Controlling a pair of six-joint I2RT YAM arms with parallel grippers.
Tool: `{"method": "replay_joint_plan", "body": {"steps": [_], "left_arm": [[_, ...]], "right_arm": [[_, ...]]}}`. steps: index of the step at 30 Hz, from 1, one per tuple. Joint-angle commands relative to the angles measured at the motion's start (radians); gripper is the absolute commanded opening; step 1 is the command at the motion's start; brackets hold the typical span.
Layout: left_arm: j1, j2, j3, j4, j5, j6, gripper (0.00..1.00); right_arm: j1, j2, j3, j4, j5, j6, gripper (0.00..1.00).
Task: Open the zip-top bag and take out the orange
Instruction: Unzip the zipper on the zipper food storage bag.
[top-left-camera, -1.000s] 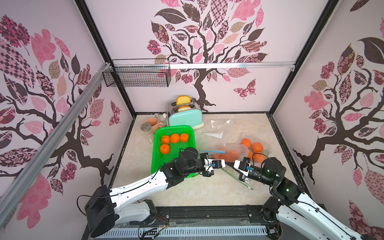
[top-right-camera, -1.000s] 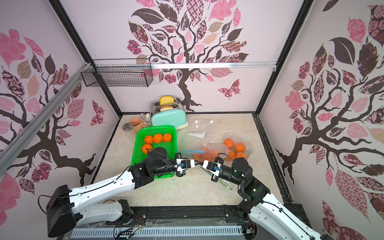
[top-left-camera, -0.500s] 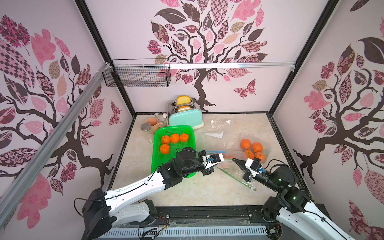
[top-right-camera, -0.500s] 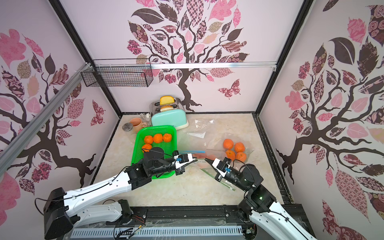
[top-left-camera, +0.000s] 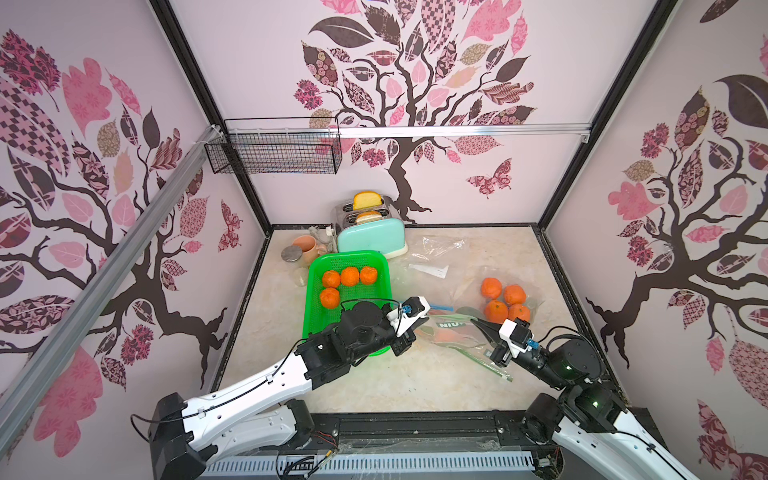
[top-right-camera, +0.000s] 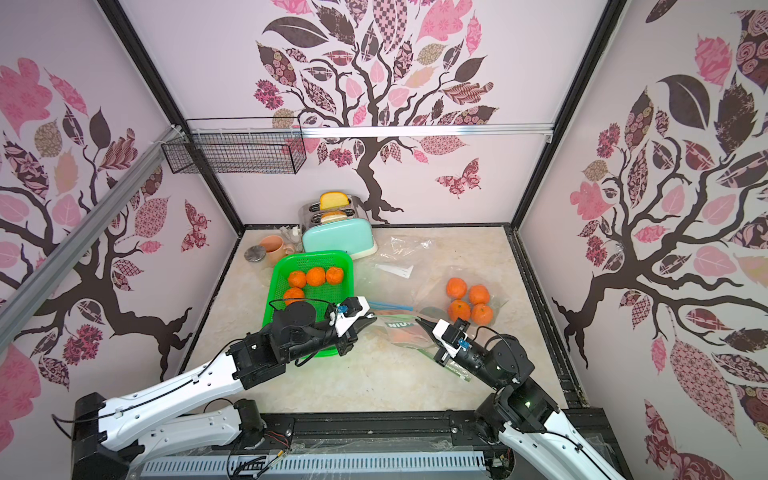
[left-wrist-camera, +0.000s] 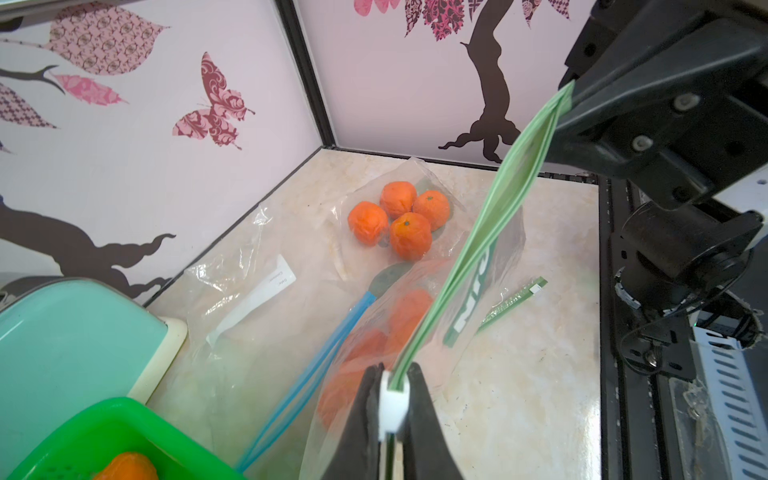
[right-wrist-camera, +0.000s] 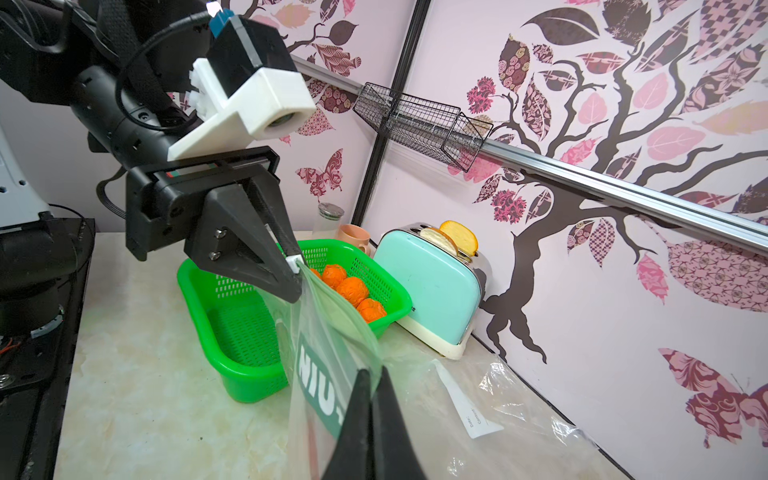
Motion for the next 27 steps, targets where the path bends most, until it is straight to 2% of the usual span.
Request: {"method": "replay_joint_plan", "body": {"steps": [1,15,27], "left_arm": [[0.033,-0.043,-0.016,-0.135,-0.194,-0.089,0.01],[0.012,-0.089,0.008,-0.309,-0.297,-0.158,0.01],[0.009,-0.158,0.024,-0.443,-0.325,-0.206,0.02]], "right_arm": [[-0.015,-0.042,0.022,0.013,0.119,0.019,0.00],[-0.015,-0.088,0.002,-0.021,0.139,0.036,0.00],[-0.015,-0.109,-0.004,-0.037,0.145,0.045,0.00]]}}
